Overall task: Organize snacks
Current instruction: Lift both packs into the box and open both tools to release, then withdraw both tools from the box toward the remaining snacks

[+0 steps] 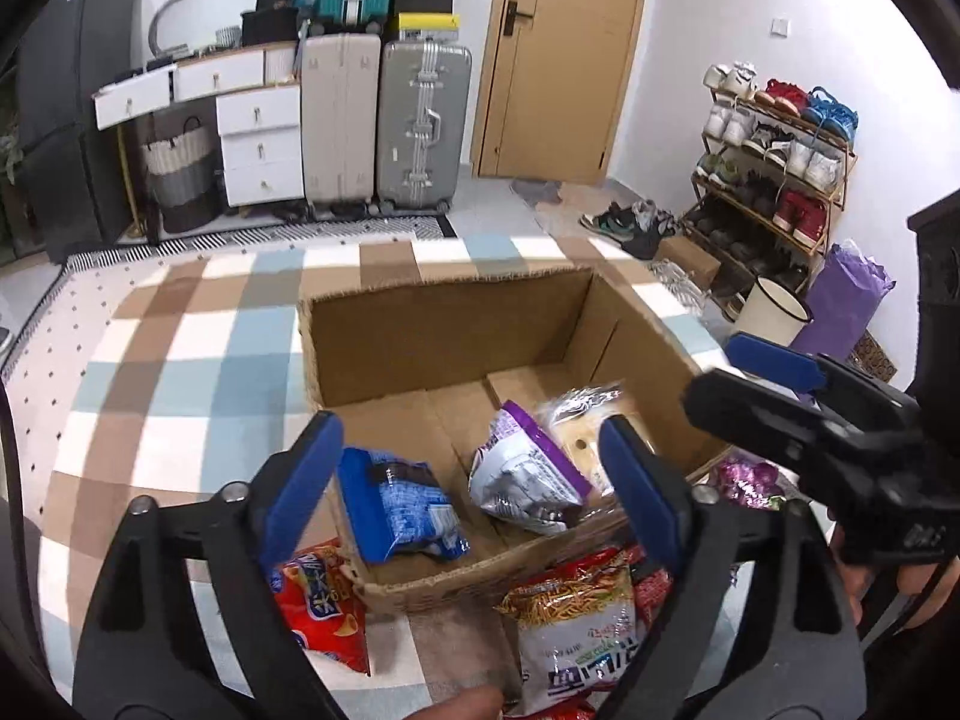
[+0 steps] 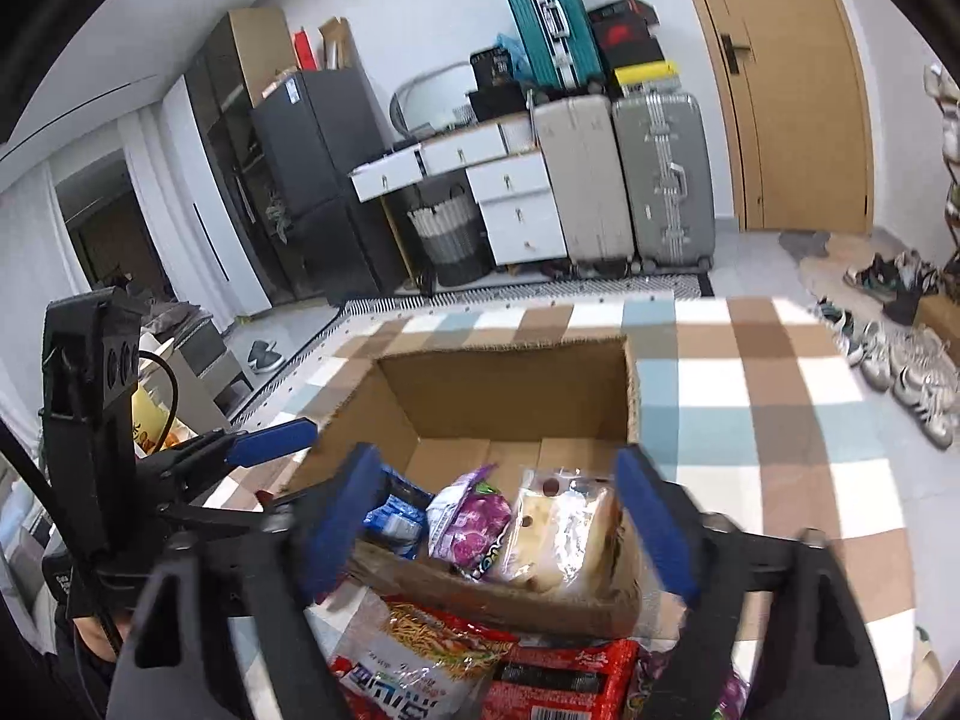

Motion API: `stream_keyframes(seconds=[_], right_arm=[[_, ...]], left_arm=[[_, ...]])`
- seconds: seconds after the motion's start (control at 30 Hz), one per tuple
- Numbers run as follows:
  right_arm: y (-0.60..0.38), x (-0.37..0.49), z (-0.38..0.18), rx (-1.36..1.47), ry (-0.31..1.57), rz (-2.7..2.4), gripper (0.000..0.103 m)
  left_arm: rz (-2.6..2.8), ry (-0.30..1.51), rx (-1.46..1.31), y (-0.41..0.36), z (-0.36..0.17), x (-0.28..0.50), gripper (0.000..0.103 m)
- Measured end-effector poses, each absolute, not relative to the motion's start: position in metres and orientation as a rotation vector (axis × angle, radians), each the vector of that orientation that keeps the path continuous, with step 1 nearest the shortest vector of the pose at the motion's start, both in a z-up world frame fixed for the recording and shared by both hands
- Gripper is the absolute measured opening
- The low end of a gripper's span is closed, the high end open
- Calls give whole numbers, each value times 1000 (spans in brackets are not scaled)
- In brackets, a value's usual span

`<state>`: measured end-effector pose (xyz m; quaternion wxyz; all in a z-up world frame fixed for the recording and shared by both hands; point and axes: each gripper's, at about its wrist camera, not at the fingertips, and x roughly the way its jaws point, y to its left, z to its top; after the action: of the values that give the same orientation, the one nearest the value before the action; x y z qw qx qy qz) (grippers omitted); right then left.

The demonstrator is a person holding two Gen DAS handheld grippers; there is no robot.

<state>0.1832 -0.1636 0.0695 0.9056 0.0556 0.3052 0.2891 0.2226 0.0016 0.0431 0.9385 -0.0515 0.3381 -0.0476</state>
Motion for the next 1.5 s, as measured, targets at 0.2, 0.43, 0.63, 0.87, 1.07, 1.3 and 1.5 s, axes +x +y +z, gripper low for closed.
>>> stream_keyframes(seconds=[0.2, 0.43, 0.63, 0.87, 1.07, 1.3, 1.5], right_arm=[[-183, 162, 82, 122, 615, 593, 103], [-204, 136, 84, 135, 627, 592, 103], [-211, 116, 83, 120, 651, 597, 103], [-212, 94, 71, 78, 684, 574, 103], [-206, 80, 59, 32, 699, 557, 103], [-212, 75, 41, 39, 736, 524, 103], [-226, 82, 23, 44, 766, 461, 103]], left_arm=[[-89, 661, -107, 3, 60, 196, 102], [-71, 665, -111, 10, 67, 161, 102], [-70, 687, -131, 19, 59, 131, 102], [-69, 739, -139, 20, 36, 105, 102], [-72, 775, -163, 22, 20, 88, 102], [-65, 825, -177, 20, -2, 81, 102], [-59, 871, -181, 17, -18, 89, 102]])
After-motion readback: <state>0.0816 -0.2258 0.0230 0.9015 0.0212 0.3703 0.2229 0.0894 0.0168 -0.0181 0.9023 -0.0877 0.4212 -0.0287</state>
